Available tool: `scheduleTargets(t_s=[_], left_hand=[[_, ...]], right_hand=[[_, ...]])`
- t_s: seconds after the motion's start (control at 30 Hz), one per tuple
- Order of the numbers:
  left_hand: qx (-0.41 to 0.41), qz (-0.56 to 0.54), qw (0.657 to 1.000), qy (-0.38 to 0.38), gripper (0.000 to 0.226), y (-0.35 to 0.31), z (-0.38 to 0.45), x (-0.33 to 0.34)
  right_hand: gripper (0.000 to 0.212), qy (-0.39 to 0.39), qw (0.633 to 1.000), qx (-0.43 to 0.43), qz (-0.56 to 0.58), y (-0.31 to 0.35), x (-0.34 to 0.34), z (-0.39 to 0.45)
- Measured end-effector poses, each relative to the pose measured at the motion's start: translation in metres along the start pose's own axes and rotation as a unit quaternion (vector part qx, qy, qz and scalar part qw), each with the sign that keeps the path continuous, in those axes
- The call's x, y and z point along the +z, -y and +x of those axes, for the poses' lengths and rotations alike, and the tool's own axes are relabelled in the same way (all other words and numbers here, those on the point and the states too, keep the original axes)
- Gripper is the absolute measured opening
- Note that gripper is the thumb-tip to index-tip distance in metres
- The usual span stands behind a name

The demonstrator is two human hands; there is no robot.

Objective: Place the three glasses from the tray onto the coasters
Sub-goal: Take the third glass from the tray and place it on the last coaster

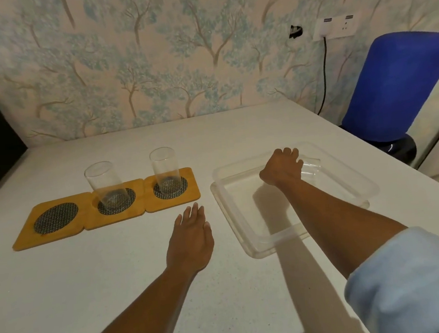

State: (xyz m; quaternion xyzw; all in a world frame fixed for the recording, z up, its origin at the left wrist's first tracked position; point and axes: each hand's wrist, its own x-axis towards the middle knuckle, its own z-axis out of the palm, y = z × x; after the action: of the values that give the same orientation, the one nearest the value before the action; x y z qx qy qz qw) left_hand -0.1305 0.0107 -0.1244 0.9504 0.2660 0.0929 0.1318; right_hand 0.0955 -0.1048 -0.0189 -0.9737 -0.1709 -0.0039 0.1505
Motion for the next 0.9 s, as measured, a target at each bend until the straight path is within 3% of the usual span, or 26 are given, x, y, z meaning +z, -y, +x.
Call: scheduleTargets(t_s=[0.23, 0.37, 0.63, 0.73, 0.9], left_hand=[[-0.006, -0.004, 1.0, 0.004, 0.06, 0.002, 0.001, 0.002], [-0.009, -0.01, 1.0, 0.005, 0.059, 0.002, 0.001, 0.001], [-0.011, -0.032, 0.999, -0.011, 0.054, -0.001, 0.0, -0.002], [-0.018, -0.036, 0.999, -0.011, 0.054, -0.002, 0.001, -0.002], [-0.019, -0.034, 0.999, -0.013, 0.053, -0.002, 0.0, -0.001]], right_hand=[[0.067, 0.009, 0.994, -0.002, -0.109, -0.027, 0.014, 0.017], [0.057, -0.035, 0.985, -0.021, -0.167, -0.035, 0.021, 0.021], [0.046, -0.045, 0.979, -0.062, -0.19, -0.037, 0.018, 0.023], [0.05, -0.053, 0.985, -0.09, -0.138, -0.034, 0.014, 0.019], [0.063, -0.09, 0.991, -0.09, 0.042, -0.01, -0.003, 0.002]])
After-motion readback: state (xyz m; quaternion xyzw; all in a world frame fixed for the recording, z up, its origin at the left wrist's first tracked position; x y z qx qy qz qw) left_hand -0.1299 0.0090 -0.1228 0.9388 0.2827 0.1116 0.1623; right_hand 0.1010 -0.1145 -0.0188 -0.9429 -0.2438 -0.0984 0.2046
